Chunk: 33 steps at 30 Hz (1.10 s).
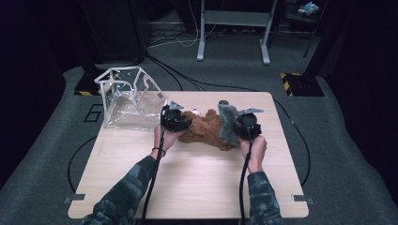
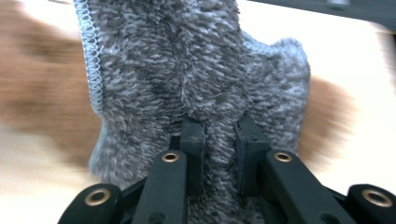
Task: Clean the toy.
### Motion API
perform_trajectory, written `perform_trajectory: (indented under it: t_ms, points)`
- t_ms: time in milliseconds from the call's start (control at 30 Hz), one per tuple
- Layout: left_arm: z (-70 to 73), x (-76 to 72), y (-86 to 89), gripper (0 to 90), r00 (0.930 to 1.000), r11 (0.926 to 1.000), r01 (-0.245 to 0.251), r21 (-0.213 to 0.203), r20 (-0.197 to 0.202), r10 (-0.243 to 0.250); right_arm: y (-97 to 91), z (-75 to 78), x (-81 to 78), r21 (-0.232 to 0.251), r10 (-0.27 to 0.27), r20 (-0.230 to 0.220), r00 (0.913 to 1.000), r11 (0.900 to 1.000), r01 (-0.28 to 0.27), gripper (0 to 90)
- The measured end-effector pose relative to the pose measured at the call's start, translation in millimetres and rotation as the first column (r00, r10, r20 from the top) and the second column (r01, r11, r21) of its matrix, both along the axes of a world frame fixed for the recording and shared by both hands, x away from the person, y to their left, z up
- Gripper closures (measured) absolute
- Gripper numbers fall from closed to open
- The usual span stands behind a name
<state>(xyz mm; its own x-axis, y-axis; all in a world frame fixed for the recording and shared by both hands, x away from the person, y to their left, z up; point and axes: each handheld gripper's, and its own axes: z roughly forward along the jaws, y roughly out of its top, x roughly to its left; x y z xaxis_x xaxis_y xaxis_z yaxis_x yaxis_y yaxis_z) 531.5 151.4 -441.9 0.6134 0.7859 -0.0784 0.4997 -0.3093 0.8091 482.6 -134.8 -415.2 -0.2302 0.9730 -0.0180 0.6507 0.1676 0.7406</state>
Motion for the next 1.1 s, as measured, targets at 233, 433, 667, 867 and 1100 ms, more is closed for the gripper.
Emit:
perform_trajectory:
  t_ms: [233, 433, 667, 867, 1100]
  points:
    - [0.7, 0.6, 0.4, 58.1, 0.9999, 1.0000, 0.000, 0.000, -0.012, 0.000, 2.3, -1.8, -17.3, -0.002, 0.009, 0.037, 0.9993, 1.0000, -0.009, 76.8]
    - [0.6, 0.9, 0.5, 58.1, 0.9999, 1.0000, 0.002, 0.001, -0.013, -0.002, 70.5, -19.6, -30.4, 0.024, 0.217, 0.005, 0.9762, 0.9759, -0.217, 76.6]
    - [-0.6, 2.4, 1.7, 58.1, 0.9994, 0.9998, 0.018, -0.008, -0.028, -0.019, 52.1, -36.3, -27.2, 0.036, 0.162, -0.026, 0.9865, 0.9863, -0.161, 76.9]
    - [0.1, 3.3, 1.4, 58.1, 0.9992, 0.9997, 0.023, -0.007, -0.032, -0.023, -5.5, -46.1, -28.6, 0.059, 0.013, -0.036, 0.9993, 0.9982, -0.011, 76.8]
    - [0.4, 2.7, 1.5, 58.1, 0.9991, 0.9997, 0.021, -0.010, -0.036, -0.022, 46.7, -42.1, -40.2, 0.092, 0.199, -0.005, 0.9800, 0.9760, -0.198, 76.5]
